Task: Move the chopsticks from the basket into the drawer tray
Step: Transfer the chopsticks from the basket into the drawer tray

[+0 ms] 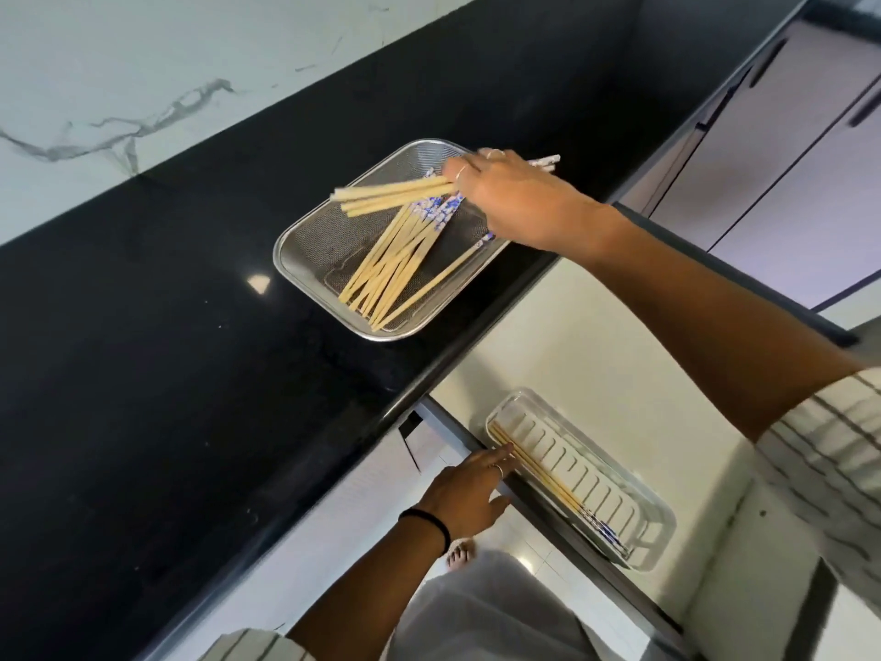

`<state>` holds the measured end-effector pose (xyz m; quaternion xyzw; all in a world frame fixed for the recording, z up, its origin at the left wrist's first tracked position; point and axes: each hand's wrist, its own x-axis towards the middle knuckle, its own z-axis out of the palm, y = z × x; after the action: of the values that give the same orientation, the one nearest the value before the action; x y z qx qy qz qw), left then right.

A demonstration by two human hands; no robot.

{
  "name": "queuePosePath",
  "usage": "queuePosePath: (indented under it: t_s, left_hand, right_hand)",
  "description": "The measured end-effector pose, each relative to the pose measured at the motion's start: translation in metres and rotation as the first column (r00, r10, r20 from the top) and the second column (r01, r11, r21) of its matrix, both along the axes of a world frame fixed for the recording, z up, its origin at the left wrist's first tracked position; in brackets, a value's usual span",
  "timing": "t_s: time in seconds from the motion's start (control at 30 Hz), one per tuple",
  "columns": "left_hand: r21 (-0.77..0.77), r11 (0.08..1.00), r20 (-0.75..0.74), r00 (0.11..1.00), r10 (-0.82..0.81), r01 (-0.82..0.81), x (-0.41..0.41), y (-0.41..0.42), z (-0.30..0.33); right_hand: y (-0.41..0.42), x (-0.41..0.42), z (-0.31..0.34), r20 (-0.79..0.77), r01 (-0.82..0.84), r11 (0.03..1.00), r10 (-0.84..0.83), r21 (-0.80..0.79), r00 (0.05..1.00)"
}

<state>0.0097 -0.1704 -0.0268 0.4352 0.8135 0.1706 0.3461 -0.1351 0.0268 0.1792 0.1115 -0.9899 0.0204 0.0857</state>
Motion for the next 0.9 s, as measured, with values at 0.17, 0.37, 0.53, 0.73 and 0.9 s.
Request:
queuePosePath:
  t_s: [0.17,0.37,0.53,0.73,0.9]
  left_hand:
    - [0.000,1.000,-0.025,1.000,-0.016,0.016,0.002,0.000,-0.005]
    - [0.013,1.000,-0.042,0.999,-0.013,0.014,0.006,-0.002,-0.014]
    - [0.025,1.000,-0.072,0.997,0.009,-0.007,0.010,-0.001,-0.017]
    - [0.021,0.997,-0.074,0.995,0.070,-0.068,0.017,0.003,-0.012]
    - [-0.014,0.995,-0.086,0.991,0.102,-0.104,0.021,0.006,-0.010]
  right_hand:
    - [0.025,0.063,0.000,0.104,0.242,0.937,-0.223,-0.250,0.969]
    - [0.056,0.155,-0.043,0.548,0.480,0.683,-0.138,-0.551,0.825]
    - [0.064,0.200,-0.103,0.842,0.746,0.436,0.057,-0.504,0.536]
    - [0.047,0.212,-0.153,0.949,0.827,0.467,0.188,-0.313,0.253]
    - [0.028,0.217,-0.185,0.962,0.844,0.476,0.016,-0.247,0.272]
